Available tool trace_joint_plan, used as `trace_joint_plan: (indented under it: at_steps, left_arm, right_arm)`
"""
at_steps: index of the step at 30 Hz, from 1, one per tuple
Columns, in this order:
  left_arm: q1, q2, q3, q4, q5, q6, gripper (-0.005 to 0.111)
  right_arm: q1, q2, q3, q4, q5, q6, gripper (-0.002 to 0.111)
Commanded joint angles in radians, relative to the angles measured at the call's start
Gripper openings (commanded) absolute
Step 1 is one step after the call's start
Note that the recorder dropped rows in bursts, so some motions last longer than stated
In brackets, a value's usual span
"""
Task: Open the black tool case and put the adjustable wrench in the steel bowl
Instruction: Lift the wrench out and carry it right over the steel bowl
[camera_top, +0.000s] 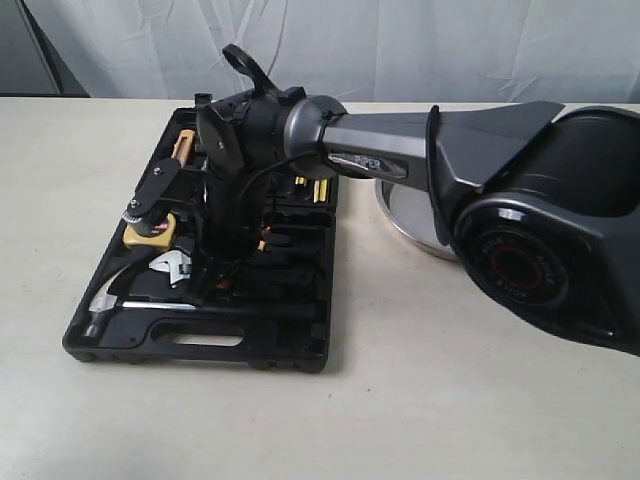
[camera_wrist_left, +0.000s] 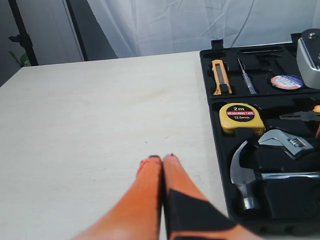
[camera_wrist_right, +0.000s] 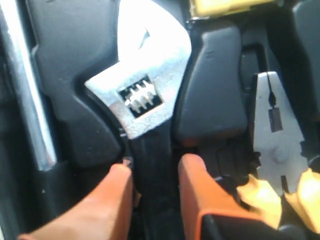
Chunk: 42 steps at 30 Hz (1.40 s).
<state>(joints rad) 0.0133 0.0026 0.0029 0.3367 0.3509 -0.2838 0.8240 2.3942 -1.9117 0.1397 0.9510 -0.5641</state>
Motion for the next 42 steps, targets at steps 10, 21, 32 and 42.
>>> trace_joint_plan:
  at_steps: [10, 21, 32, 42]
  left_arm:
    - [0.004, -0.003, -0.003, 0.0, -0.01, -0.001, 0.0]
    - [0.004, -0.003, -0.003, 0.0, -0.01, -0.001, 0.0]
    - [0.004, -0.003, -0.003, 0.0, -0.01, -0.001, 0.0]
    - [0.004, -0.003, -0.003, 0.0, -0.01, -0.001, 0.0]
  right_arm:
    - [0.004, -0.134, 0.021, 0.008, 0.016, 0.019, 0.0]
    - [0.004, -0.188, 0.021, -0.019, -0.019, 0.038, 0.0]
    - [-0.213, -0.244, 0.021, -0.308, 0.002, 0.413, 0.0]
    - [-0.541, -0.204, 0.021, -0.29, 0.052, 0.427, 0.0]
